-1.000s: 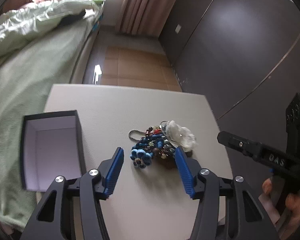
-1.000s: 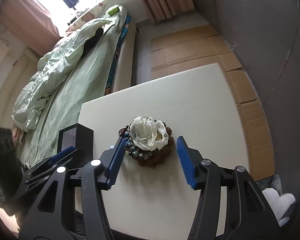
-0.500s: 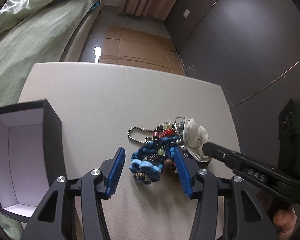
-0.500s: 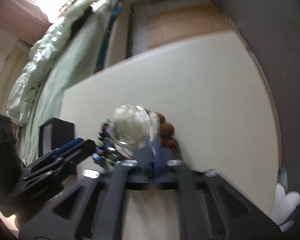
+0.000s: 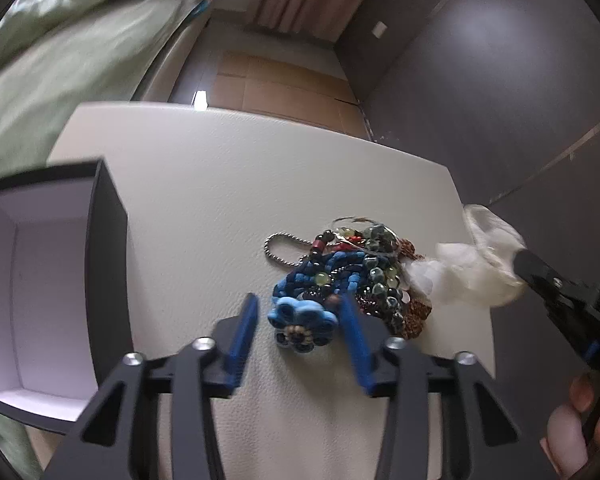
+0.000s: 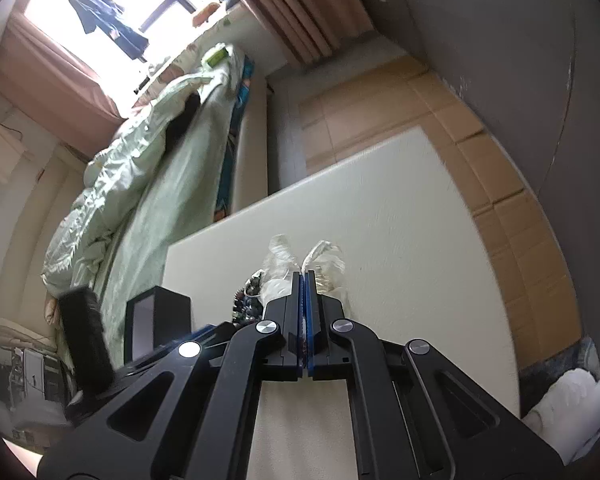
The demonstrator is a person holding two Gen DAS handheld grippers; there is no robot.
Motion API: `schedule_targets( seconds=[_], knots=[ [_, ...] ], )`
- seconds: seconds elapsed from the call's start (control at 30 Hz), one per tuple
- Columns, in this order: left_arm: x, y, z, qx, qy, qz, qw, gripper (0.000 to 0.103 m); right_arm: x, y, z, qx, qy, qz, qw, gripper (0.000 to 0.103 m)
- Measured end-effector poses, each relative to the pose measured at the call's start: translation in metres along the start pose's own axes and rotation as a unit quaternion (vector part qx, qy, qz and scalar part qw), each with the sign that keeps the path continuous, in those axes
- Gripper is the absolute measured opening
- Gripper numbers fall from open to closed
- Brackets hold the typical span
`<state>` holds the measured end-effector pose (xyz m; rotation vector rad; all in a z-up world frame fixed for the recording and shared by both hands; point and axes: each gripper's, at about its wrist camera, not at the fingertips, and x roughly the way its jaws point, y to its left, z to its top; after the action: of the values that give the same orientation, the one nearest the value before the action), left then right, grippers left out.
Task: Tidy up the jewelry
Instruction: 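Grasp the white fabric flower with the right gripper while the left gripper grasps the blue flower bracelet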
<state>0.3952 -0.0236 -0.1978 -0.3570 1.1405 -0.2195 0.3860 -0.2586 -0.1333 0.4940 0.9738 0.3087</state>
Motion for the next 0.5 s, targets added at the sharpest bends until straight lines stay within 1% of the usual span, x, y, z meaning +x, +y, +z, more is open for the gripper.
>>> schedule_targets(
  seconds=[0.03,0.2,0.3,0.4,0.43,0.5],
  knots=[
    [0.001,0.003,0.000,-0.012,-0.003,-0.001,0.9999,0.033,-0.003,0.000,0.000,0.000,-0.004,0.000,1.000,0.003],
    [0.000,0.003,-0.003,-0.030,-0.016,0.019,0.9992,0.033,-0.007,0.002,0.001,-0.003,-0.006,0.002,1.000,0.003],
    [-0.007,0.006,-0.005,-0.050,-0.030,0.021,0.9981,0.029,-0.010,0.002,0.000,-0.005,-0.008,0.001,1.000,0.003],
    [-0.019,0.008,-0.006,-0.056,-0.043,0.020,0.9973,0.028,-0.010,0.001,-0.001,-0.002,-0.006,-0.001,1.000,0.003],
    [-0.021,0.006,-0.006,-0.051,-0.043,0.021,0.9975,0.028,-0.010,0.000,0.000,-0.002,-0.006,-0.001,1.000,0.003],
    [-0.017,0.005,-0.009,-0.040,-0.026,0.020,0.9986,0.028,-0.011,-0.001,0.000,0.000,-0.004,0.000,1.000,0.003]
  ],
)
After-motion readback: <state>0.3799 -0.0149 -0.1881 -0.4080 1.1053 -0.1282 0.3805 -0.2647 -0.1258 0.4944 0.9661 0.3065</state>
